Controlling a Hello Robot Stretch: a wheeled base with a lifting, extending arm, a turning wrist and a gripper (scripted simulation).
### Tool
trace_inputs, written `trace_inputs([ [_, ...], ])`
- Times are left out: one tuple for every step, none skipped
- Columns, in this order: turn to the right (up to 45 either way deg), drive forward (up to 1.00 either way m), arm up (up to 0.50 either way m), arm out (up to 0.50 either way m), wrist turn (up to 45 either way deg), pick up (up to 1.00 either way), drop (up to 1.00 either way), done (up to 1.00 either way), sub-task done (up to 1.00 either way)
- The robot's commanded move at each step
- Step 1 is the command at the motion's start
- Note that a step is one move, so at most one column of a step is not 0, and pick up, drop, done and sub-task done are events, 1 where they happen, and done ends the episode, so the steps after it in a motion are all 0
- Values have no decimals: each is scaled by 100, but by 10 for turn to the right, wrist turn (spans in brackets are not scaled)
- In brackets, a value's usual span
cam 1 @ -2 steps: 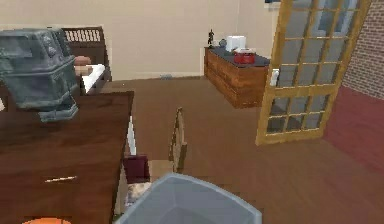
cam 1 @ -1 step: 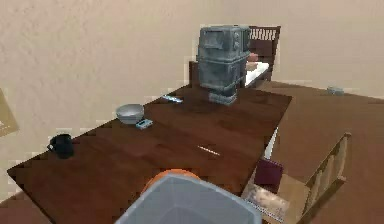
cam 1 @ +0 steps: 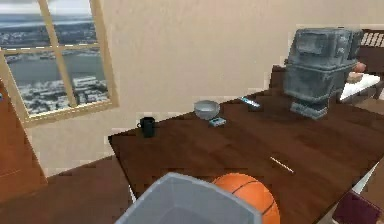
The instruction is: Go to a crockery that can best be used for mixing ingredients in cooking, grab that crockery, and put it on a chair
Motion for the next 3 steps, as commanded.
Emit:
trace_inputs([
  [450,0,0,0,0,0,0,0,0],
  [450,0,0,0,0,0,0,0,0],
  [150,0,0,0,0,0,0,0,0],
])
